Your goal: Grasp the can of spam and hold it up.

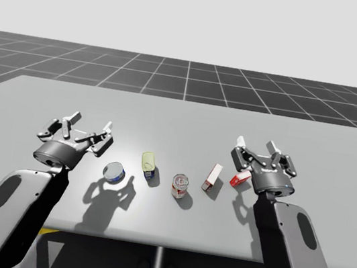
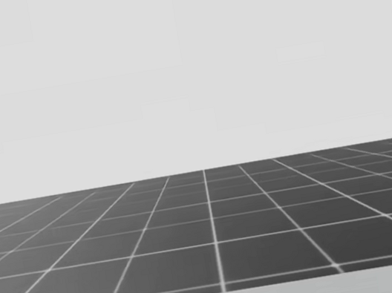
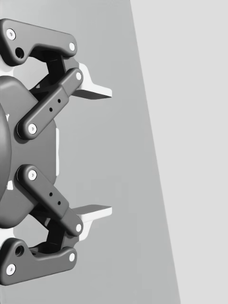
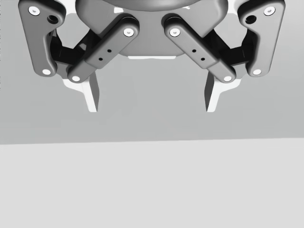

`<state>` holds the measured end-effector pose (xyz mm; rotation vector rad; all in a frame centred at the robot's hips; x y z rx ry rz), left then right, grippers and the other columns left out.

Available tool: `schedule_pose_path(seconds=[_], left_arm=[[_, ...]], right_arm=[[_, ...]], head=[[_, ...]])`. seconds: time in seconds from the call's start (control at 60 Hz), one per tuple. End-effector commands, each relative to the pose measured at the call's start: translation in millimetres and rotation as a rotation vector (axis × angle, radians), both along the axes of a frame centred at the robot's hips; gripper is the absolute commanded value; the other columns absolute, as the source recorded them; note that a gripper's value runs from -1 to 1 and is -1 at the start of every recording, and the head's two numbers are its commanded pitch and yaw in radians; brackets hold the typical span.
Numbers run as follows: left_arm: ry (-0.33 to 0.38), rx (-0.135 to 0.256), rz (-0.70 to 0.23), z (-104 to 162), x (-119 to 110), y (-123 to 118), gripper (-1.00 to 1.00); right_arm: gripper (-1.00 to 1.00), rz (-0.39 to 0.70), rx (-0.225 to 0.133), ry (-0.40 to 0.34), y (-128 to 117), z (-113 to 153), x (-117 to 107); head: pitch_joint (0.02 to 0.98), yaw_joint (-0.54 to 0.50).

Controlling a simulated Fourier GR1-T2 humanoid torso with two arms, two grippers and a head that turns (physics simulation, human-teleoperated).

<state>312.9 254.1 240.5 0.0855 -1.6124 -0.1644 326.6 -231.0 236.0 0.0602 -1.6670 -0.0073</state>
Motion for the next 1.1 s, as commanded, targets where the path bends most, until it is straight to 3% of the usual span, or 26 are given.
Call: schedule_pose_path(seconds=[0.017,0.067,0.117,0.183,0.65,0.883,1.1], left_arm=[[0.004,0.01,0.007,-1.2,0.4,0.5,-1.0],[0.004,0.01,0.008,-1.1,0.5,0.5,-1.0],[0.005,0.011,0.01,-1.2,0.6,0.6,-1.0],[0.006,0.013,0.012,-1.4,0.8,0.6,-1.0],[0.013,0.037,0.022,-3.4,2.2,0.7,-1.0],[0.015,0.041,0.011,-4.6,3.4,0.0,-1.0],[0.028,0.045,-0.022,-5.0,2.4,-3.8,-1.0]], right_arm=[[-1.0,-0.032,0.022,-0.014,1.3,-0.6,-2.4],[-1.0,-0.007,0.01,0.001,2.0,-0.2,-2.4],[-1.0,0.012,0.035,0.02,3.0,0.9,-1.7],[-1.0,0.056,0.031,0.041,2.5,2.1,-2.5],[-1.0,0.012,0.028,0.053,2.6,1.6,-1.5],[-1.0,0.019,0.025,0.06,2.8,0.9,-1.3],[-1.0,0.018,0.019,0.065,2.6,0.8,-0.5]], head=[[0.07,0.01],[0.073,0.01],[0.085,0.01],[0.106,0.01],[0.516,0.01],[0.722,0.1],[0.801,0.17]])
